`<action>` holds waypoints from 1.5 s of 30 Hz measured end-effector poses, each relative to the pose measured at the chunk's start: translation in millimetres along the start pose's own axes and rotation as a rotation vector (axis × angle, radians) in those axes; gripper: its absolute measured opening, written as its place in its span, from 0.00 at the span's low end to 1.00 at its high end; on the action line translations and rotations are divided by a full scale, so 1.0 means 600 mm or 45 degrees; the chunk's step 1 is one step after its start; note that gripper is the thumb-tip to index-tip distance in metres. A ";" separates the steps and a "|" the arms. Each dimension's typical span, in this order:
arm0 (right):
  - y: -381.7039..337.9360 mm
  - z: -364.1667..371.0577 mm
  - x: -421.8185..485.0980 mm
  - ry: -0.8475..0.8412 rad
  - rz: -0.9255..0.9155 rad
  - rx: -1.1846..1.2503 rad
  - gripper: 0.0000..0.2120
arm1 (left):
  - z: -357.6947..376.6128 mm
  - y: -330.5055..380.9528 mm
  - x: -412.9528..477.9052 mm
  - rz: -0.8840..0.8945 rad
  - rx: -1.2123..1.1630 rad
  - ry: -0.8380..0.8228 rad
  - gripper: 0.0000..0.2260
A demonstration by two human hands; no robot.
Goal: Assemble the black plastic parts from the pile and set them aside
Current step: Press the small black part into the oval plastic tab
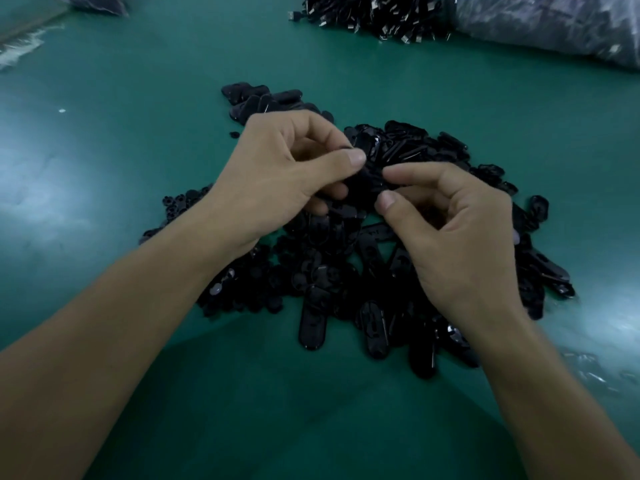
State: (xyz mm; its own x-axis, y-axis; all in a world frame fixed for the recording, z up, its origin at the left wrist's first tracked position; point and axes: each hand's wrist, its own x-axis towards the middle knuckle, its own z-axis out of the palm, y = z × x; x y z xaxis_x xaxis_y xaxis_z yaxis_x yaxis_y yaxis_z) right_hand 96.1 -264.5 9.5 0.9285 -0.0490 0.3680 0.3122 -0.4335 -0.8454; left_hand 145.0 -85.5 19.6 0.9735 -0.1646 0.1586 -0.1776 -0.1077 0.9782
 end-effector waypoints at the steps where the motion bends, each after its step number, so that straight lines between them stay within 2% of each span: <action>1: -0.001 0.001 -0.002 -0.025 -0.010 -0.057 0.08 | -0.004 -0.003 0.003 -0.004 -0.023 0.070 0.05; 5: -0.021 0.016 0.002 -0.376 -0.128 -0.421 0.04 | -0.018 -0.014 0.016 -0.047 -0.188 0.324 0.06; 8: -0.047 0.039 0.007 -0.645 -0.226 -0.662 0.07 | -0.024 -0.020 0.023 -0.065 -0.256 0.413 0.06; 11: -0.070 0.064 0.010 -0.701 -0.309 -0.807 0.09 | -0.024 -0.022 0.025 -0.049 -0.200 0.439 0.03; 13: -0.077 0.078 0.015 -0.713 -0.329 -0.919 0.09 | -0.023 -0.022 0.025 -0.033 -0.116 0.463 0.04; 17: -0.086 0.092 0.025 -0.737 -0.238 -0.962 0.05 | -0.022 -0.019 0.024 -0.017 -0.108 0.474 0.05; 20: -0.088 0.097 0.027 -0.739 -0.186 -0.957 0.16 | -0.020 -0.018 0.022 -0.005 -0.154 0.451 0.04; 22: -0.089 0.099 0.024 -0.742 -0.209 -0.973 0.18 | -0.019 -0.018 0.021 -0.002 -0.150 0.440 0.03; 25: -0.081 0.095 0.023 -0.657 -0.265 -0.889 0.07 | -0.020 -0.017 0.021 -0.010 -0.161 0.438 0.03; 26: -0.076 0.089 0.025 -0.607 -0.257 -0.807 0.05 | -0.020 -0.017 0.021 -0.014 -0.162 0.439 0.04; 29: -0.062 0.055 0.038 -0.437 -0.132 -0.447 0.06 | -0.016 -0.017 0.019 -0.010 -0.139 0.408 0.05; 36: -0.002 -0.018 0.044 -0.098 0.125 0.199 0.08 | 0.012 -0.007 -0.003 0.043 -0.021 0.147 0.07; 40: 0.010 -0.023 0.040 -0.086 0.216 0.373 0.06 | 0.016 -0.002 -0.008 0.045 -0.044 0.054 0.09; 45: 0.014 -0.023 0.037 -0.128 0.213 0.411 0.07 | 0.014 0.002 -0.011 0.051 -0.096 -0.005 0.09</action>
State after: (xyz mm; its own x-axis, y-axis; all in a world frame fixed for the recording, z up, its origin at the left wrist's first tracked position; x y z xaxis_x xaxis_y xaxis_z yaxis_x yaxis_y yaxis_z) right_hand 116.5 -281.6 15.7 0.9821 0.0000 0.1882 0.1868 -0.1203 -0.9750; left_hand 137.4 -93.1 18.8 0.9652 -0.1714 0.1975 -0.2050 -0.0271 0.9784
